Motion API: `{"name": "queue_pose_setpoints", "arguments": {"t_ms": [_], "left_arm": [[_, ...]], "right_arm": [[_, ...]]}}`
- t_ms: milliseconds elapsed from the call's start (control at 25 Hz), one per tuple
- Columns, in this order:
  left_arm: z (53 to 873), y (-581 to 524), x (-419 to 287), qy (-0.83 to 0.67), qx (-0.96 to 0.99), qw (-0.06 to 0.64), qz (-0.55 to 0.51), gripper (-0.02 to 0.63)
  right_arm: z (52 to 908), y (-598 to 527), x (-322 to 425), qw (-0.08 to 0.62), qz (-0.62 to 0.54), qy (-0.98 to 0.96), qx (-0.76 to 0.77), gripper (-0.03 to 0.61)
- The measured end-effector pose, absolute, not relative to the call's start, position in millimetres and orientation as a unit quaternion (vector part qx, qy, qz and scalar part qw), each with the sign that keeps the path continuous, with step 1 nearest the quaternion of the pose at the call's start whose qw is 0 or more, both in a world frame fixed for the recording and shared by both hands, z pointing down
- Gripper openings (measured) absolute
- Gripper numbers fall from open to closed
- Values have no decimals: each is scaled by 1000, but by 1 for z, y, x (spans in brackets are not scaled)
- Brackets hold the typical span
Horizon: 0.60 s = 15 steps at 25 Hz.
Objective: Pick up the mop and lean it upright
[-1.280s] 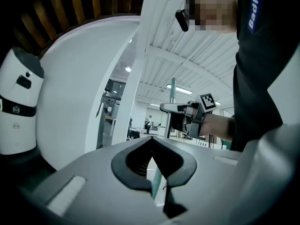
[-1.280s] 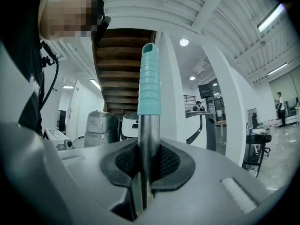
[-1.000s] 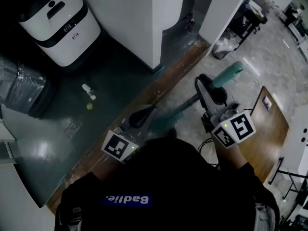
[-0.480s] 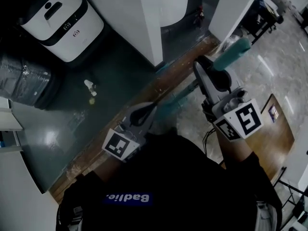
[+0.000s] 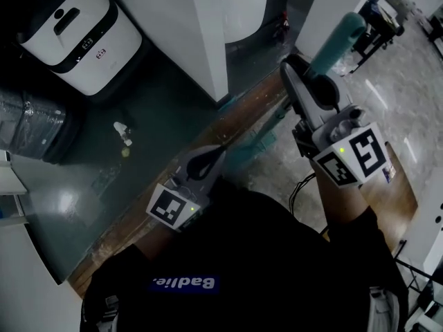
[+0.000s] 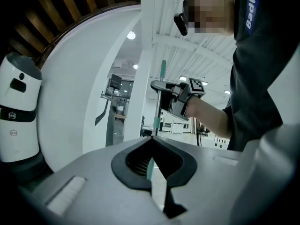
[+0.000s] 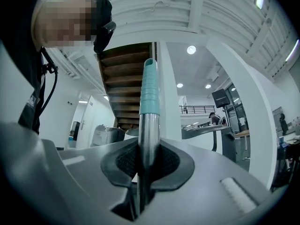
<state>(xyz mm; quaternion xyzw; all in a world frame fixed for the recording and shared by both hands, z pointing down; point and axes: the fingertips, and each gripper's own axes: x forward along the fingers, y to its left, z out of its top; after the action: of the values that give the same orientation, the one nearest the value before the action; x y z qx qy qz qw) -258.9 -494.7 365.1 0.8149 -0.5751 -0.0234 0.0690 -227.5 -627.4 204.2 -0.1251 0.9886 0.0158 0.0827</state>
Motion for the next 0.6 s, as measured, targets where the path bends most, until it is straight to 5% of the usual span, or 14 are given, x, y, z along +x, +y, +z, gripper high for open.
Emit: {"name": "queue_pose_setpoints", "arguments": {"t_ms": [600], "left_arm": [[367, -567, -355, -556, 825, 79, -64, 20]], "right_arm": [[197, -687, -319, 43, 35, 989, -135, 51]]}}
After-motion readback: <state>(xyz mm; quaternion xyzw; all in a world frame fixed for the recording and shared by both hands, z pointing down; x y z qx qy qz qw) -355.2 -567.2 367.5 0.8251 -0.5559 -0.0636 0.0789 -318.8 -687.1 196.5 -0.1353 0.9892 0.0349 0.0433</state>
